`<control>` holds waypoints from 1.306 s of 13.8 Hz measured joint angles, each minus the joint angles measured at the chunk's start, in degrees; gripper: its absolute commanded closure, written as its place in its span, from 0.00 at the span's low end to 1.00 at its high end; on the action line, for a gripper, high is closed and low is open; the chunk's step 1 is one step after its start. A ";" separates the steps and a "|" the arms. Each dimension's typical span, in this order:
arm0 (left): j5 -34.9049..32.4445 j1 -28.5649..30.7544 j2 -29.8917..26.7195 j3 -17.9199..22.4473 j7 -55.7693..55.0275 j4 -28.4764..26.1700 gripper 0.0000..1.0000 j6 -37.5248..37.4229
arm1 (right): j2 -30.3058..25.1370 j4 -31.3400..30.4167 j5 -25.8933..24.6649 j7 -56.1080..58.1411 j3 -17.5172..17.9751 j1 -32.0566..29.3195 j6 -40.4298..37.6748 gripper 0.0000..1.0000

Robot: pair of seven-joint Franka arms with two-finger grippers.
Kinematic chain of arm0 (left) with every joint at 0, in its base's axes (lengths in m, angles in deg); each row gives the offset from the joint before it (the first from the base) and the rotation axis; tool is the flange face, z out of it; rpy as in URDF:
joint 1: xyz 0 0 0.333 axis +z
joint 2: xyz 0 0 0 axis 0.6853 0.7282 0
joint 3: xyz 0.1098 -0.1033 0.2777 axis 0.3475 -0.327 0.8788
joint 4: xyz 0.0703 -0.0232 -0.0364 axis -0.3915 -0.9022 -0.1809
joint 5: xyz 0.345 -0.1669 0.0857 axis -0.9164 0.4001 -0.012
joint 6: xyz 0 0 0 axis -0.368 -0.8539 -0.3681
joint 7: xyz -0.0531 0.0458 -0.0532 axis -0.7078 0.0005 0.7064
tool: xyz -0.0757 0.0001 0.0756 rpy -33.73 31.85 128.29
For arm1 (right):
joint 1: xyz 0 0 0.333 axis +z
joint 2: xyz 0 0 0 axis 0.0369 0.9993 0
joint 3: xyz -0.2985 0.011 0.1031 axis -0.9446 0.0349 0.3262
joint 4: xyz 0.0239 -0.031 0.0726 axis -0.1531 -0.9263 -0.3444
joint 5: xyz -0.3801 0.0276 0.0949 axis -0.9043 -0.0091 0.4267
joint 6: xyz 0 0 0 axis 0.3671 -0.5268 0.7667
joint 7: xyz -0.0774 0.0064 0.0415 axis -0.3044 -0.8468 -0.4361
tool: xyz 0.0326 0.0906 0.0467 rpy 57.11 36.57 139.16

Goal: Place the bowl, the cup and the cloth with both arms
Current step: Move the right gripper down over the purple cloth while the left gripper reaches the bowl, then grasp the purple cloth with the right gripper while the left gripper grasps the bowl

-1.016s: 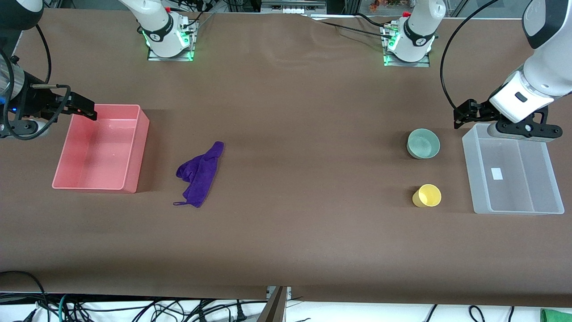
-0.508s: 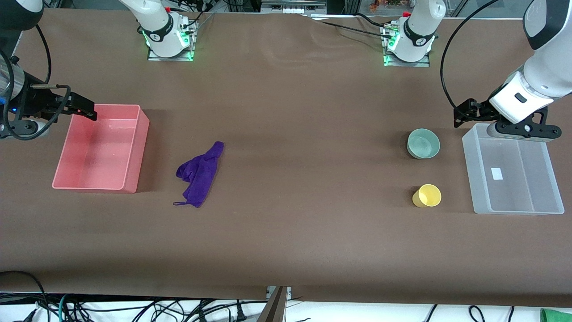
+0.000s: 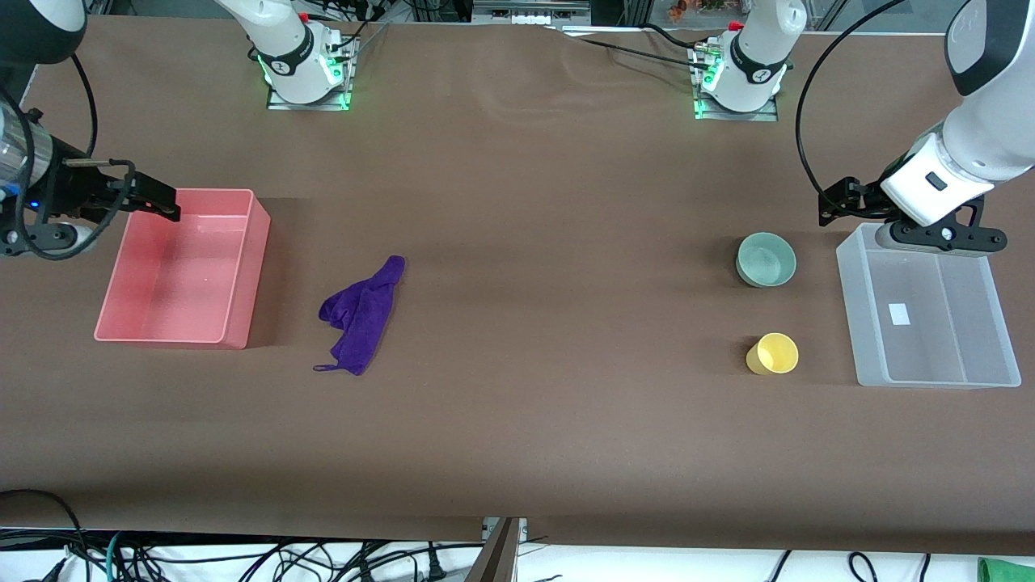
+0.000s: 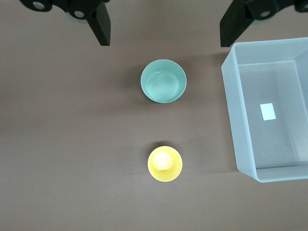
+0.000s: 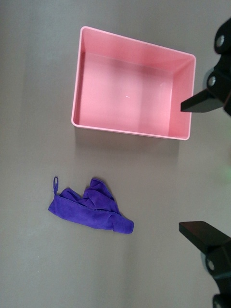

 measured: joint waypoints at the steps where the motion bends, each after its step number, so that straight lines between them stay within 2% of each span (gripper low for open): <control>1: 0.00 0.01 0.06 0.02 0.00 0.00 0.00 -0.04 | 1.08 -0.05 -0.62 0.00 0.04 1.00 0.23 0.00; 4: 0.00 0.03 0.11 0.04 0.00 0.00 0.00 -0.37 | 6.13 -0.92 -1.22 -0.02 0.31 3.65 3.20 0.00; 8: 0.00 0.06 0.19 0.04 0.33 0.00 0.00 -2.58 | 11.21 -5.06 -1.27 -0.24 1.90 4.84 12.20 0.00; 11: 0.00 0.07 1.01 0.00 4.71 -0.08 0.01 -4.87 | 13.23 -10.73 -1.27 -0.86 2.88 4.85 22.09 0.00; 14: 0.00 1.50 4.66 0.15 14.99 -1.51 0.00 -4.99 | 17.24 -16.58 -1.27 -9.49 4.90 5.46 33.77 0.00; 16: 0.00 3.25 9.13 0.31 23.12 -2.73 0.00 -1.56 | 20.81 -18.79 -1.31 -13.97 5.43 7.29 39.79 0.00; 18: 0.00 4.67 12.63 0.40 29.85 -6.14 0.00 6.14 | 23.45 -20.41 -1.33 -16.38 5.44 8.58 43.78 0.00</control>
